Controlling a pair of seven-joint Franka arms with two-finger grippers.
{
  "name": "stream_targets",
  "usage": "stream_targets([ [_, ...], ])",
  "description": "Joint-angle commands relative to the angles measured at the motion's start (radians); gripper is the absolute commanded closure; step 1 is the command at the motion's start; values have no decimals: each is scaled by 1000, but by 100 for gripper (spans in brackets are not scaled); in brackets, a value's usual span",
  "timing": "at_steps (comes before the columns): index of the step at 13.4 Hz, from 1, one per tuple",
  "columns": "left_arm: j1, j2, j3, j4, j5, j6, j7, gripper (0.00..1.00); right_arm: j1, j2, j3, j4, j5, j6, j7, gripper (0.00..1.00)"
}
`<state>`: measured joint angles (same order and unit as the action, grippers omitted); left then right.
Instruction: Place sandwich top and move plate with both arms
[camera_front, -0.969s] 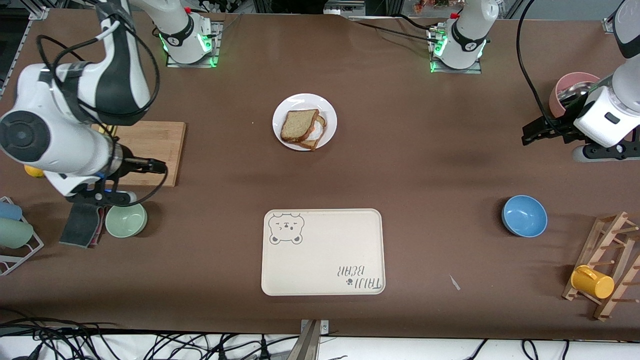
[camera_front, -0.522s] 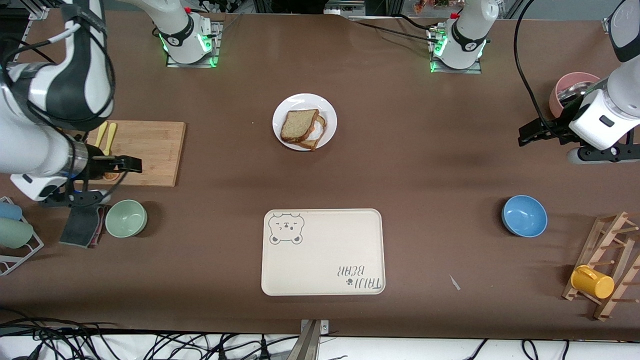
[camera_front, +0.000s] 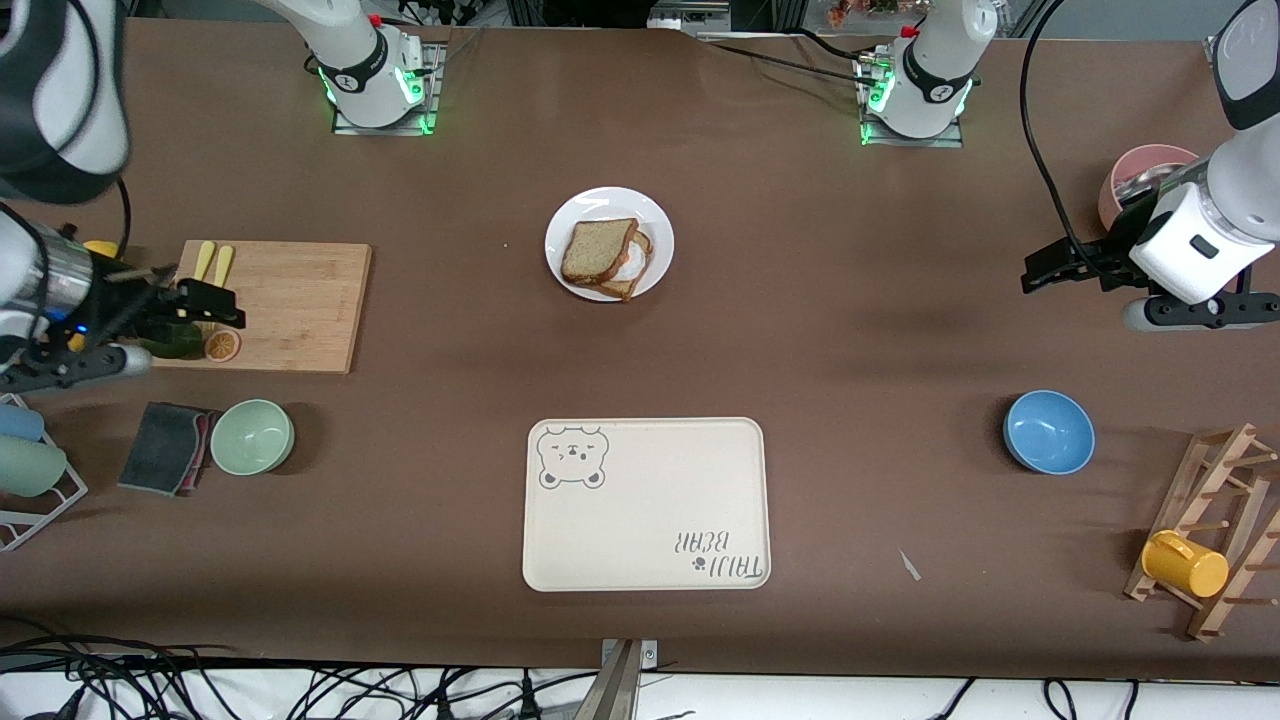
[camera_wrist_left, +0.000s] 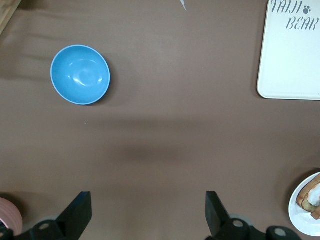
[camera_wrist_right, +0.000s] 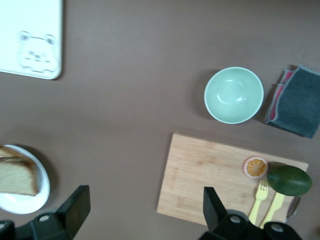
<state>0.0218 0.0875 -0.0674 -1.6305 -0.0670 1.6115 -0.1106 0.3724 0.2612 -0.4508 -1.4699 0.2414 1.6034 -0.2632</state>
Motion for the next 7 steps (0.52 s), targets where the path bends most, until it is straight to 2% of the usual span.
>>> stream_targets([
  [1, 0, 3, 0, 6, -30, 14, -9, 0, -92, -91, 111, -41, -107, -14, -18, 0],
  [3, -2, 6, -2, 6, -30, 15, -9, 0, -168, -143, 220, -67, -143, -42, -15, 0],
  [5, -2, 11, -2, 6, -30, 15, -9, 0, -271, -172, 295, -98, -191, -4, -8, 0],
  [7, -2, 17, -14, 6, -31, 15, -11, 0, -309, -206, 313, -125, -206, 6, -7, 0],
])
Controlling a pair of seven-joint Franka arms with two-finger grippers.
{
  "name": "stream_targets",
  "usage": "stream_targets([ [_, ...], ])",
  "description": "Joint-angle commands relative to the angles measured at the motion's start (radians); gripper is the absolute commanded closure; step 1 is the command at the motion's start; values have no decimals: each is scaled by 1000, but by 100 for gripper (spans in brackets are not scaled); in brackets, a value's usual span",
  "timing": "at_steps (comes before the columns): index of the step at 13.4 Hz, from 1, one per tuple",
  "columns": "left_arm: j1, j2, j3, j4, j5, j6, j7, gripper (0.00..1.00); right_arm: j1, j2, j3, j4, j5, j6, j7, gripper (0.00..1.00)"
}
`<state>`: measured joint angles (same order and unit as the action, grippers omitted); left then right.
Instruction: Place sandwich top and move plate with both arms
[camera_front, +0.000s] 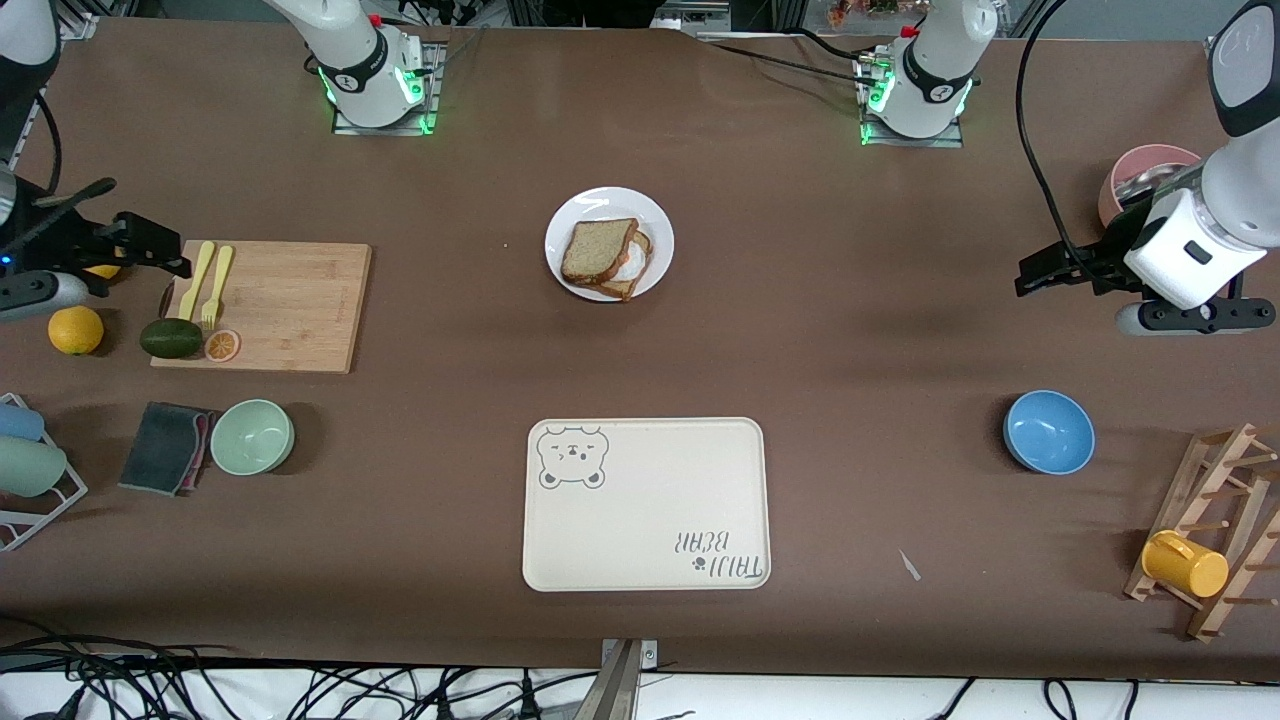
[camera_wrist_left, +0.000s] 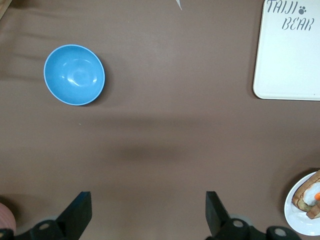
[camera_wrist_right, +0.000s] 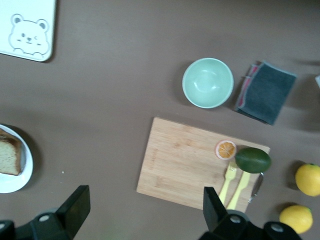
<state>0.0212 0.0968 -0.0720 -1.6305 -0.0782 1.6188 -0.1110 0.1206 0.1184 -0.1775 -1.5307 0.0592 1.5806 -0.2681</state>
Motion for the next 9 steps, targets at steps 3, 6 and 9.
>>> stream_targets([
  [3, 0, 9, -9, 6, -60, 15, -9, 0, -131, -120, 67, -80, -45, 75, -5, 0],
  [6, -1, 18, -11, 4, -86, 19, -9, 0, -164, -144, 102, -104, -61, 36, 125, 0],
  [9, -1, 29, -11, 6, -147, 21, -6, 0, -165, -180, 130, -149, -61, 33, 188, 0],
])
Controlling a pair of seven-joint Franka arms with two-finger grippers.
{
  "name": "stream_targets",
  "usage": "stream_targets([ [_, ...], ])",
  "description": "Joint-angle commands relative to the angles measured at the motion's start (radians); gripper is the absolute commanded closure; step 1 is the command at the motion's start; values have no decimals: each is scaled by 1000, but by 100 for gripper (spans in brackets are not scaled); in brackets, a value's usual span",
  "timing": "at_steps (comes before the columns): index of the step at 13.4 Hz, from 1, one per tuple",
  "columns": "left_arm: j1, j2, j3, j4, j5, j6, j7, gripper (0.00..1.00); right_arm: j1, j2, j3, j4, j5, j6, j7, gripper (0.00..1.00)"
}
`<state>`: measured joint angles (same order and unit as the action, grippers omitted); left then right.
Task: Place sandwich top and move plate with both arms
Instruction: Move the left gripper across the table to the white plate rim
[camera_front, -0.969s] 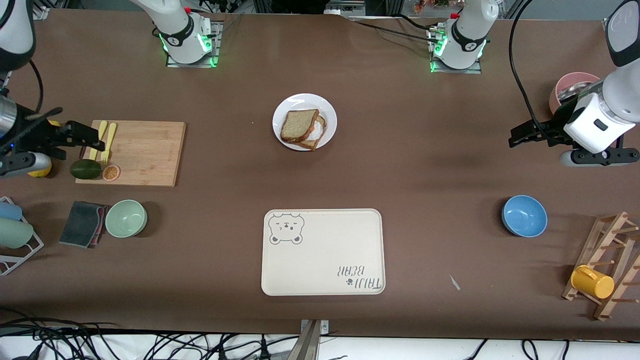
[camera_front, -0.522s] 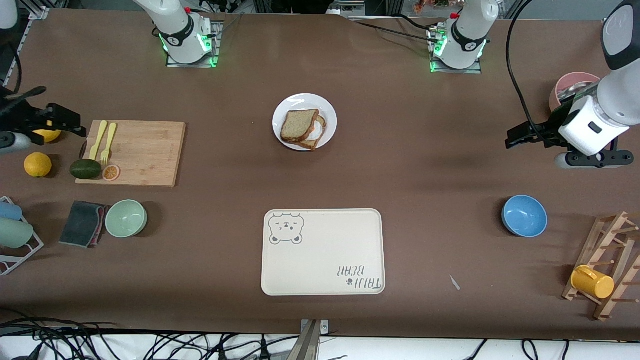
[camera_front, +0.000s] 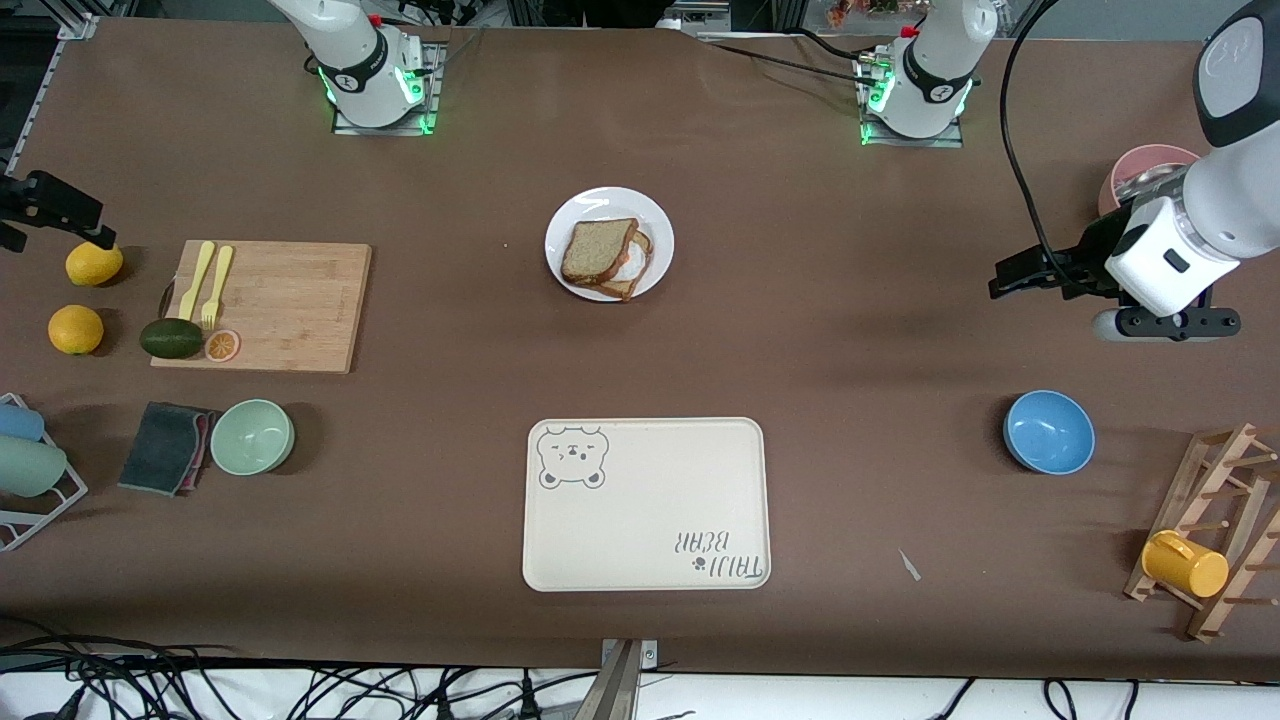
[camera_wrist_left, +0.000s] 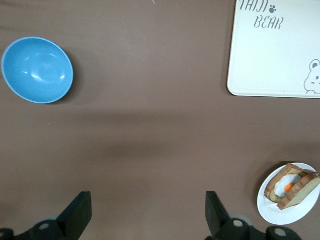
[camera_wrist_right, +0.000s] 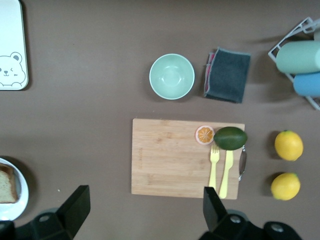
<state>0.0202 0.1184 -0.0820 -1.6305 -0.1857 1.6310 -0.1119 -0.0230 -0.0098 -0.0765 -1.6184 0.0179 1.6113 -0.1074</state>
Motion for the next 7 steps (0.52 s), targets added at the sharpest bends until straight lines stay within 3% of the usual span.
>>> stream_targets([
  [1, 0, 17, -1, 6, -61, 7, -2, 0, -26, -53, 29, -69, -15, 7, 28, 0],
  [7, 0, 58, -1, 4, -191, 10, 24, 0, -23, -65, 40, -72, -18, 1, 26, 0],
])
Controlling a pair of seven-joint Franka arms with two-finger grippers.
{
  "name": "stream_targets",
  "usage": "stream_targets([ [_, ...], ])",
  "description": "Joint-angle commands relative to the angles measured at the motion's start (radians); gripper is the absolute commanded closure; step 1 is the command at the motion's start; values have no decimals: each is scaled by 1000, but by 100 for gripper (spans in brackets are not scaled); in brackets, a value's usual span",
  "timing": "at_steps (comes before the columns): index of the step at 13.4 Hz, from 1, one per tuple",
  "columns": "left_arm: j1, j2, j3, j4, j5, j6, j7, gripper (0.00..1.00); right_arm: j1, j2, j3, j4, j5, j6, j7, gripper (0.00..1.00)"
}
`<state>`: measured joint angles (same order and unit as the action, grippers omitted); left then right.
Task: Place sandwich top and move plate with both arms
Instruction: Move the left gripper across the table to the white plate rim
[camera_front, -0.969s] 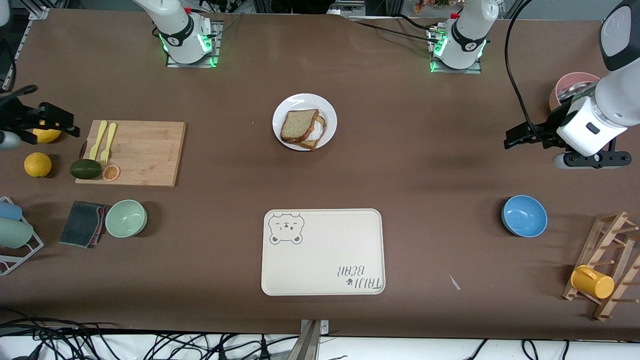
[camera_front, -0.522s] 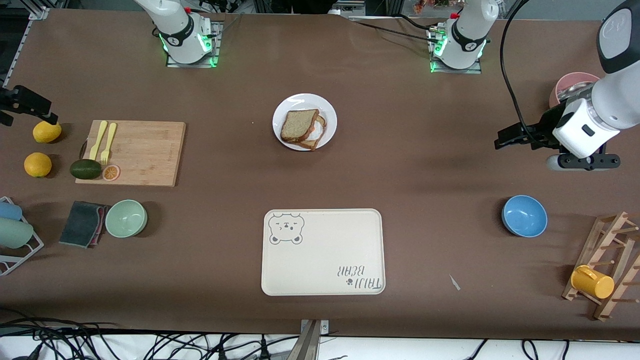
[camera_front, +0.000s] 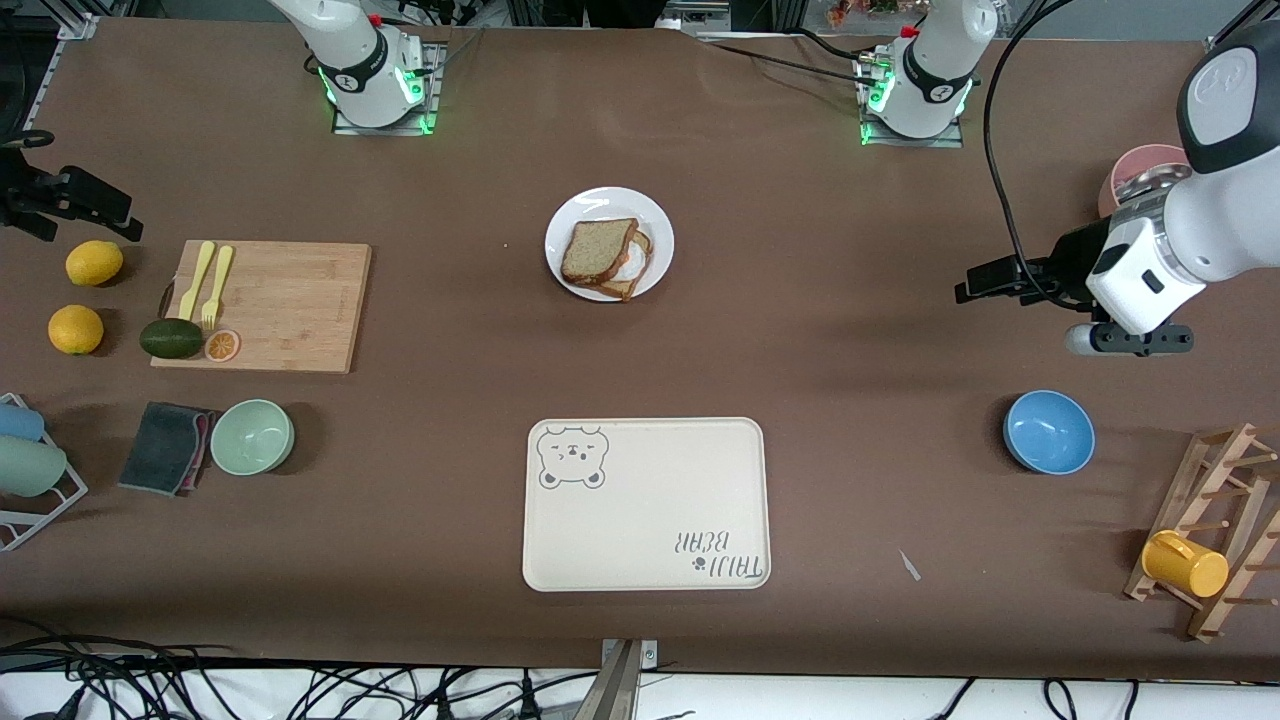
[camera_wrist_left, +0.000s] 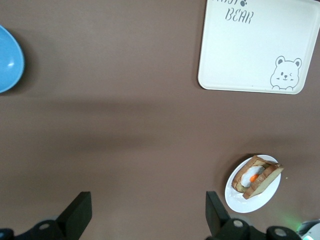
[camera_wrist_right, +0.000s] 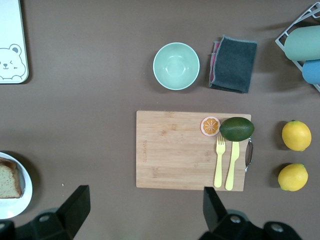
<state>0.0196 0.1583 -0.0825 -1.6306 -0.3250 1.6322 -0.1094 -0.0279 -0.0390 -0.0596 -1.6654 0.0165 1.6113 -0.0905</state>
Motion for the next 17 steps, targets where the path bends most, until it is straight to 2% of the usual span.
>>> stream_targets([
  [1, 0, 33, 0, 3, -87, 21, 42, 0, -14, -36, 20, -22, -13, 1, 6, 0],
  [11, 20, 168, 1, 5, -348, 24, 197, 0, -13, -9, 26, 4, -16, -2, 9, 0],
  [13, 45, 202, 3, 3, -408, 23, 246, 0, -13, -9, 24, 4, -12, -4, 8, 0],
  [15, 71, 224, 3, 3, -416, 23, 264, 0, -13, -10, 23, 6, -10, -40, 27, 0],
  [17, 112, 268, 1, -11, -483, 23, 362, 0, -13, -10, 23, 6, -12, -45, 28, 0],
])
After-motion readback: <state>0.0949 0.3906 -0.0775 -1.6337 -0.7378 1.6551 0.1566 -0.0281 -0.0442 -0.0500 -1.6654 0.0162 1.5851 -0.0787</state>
